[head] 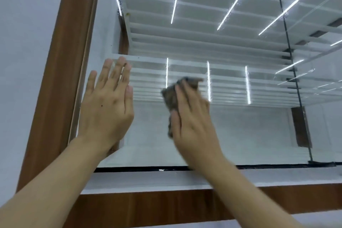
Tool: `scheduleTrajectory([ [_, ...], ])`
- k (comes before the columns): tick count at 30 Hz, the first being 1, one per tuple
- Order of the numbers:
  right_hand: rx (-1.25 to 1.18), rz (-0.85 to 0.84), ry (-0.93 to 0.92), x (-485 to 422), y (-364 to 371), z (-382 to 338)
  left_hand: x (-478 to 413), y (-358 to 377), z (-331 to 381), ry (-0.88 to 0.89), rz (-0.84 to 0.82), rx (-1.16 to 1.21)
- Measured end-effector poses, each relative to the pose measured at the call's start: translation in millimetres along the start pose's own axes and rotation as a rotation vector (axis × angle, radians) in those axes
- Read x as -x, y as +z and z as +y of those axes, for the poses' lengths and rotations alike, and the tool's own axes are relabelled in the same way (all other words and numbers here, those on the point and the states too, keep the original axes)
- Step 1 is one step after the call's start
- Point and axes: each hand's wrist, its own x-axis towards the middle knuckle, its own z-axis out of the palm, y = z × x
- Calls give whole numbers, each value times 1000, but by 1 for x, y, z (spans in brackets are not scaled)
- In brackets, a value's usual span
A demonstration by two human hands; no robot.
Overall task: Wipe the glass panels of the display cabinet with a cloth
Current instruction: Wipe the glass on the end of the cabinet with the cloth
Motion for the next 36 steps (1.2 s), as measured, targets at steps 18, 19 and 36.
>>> scheduleTrajectory([
  [18,-4,49,124,-16,1,4,3,3,-3,2,-6,25],
  [19,-11,98,195,-43,3,2,3,3,-3,2,-6,31],
  [36,-70,28,70,-43,26,-49,1,-4,-14,67,-49,-13],
])
